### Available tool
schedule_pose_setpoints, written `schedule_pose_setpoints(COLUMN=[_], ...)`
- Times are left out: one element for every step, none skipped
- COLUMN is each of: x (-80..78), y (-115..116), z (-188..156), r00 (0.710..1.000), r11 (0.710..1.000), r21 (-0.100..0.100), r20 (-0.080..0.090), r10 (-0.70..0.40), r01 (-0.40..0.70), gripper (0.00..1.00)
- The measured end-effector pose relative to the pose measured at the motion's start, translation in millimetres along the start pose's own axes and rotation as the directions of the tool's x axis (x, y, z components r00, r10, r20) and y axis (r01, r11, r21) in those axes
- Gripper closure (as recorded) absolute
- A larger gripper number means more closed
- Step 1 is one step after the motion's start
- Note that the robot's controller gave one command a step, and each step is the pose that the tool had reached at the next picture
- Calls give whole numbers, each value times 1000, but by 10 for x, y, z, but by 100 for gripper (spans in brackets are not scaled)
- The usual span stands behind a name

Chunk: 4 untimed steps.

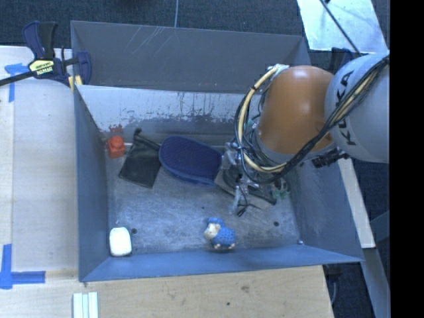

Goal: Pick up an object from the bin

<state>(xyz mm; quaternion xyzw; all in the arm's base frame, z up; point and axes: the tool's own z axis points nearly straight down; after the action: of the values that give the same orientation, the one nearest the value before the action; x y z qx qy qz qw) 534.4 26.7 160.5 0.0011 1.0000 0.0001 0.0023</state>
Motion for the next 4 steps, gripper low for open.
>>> schedule_pose_setpoints(x=[-758,-709,-719,-605], y=[-102,-249,-245,-93], z=[601,890,869,-351], r00=[997,999,999,1000], r11=[997,999,999,1000], r21=[1,-1,-2,0], r20=[3,8,12,-1], r10=[-75,-33,-33,30], r01=[75,33,33,-30], gripper=[0,0,100,100])
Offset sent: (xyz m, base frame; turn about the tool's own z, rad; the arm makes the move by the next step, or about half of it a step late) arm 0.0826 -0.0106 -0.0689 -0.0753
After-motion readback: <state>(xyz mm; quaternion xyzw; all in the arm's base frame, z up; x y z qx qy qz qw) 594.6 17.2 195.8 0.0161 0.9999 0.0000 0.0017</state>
